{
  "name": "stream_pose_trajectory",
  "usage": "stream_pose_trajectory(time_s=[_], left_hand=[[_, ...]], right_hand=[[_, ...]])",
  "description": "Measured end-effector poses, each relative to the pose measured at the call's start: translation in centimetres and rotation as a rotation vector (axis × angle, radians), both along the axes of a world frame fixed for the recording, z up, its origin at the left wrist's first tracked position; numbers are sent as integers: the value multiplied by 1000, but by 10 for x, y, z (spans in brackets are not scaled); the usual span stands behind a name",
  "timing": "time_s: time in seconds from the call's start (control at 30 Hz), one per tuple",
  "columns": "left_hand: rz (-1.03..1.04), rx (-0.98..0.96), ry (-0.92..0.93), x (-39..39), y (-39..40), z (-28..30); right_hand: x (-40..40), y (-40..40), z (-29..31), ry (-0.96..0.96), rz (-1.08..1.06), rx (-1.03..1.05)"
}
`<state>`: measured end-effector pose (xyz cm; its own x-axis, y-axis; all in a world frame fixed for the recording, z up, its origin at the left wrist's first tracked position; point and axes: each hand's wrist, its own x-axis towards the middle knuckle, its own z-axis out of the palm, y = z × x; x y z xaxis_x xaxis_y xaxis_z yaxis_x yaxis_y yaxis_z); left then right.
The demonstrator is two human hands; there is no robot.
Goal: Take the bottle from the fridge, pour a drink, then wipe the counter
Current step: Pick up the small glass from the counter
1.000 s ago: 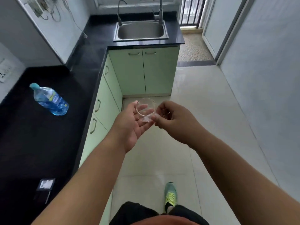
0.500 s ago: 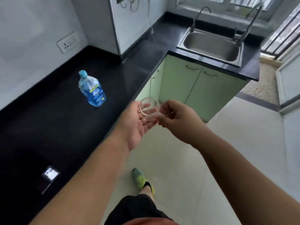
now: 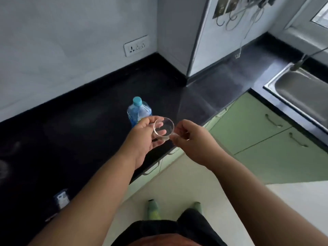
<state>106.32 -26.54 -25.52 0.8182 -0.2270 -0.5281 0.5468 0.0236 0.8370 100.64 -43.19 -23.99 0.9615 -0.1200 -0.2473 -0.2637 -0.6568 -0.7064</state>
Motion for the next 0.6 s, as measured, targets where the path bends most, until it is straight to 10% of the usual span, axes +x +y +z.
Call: stream_pose_trajectory(time_s=[0.6], left_hand=[[246,853,-198,43,57,-45]], right_hand=[[167,53,-50,168,655,59]])
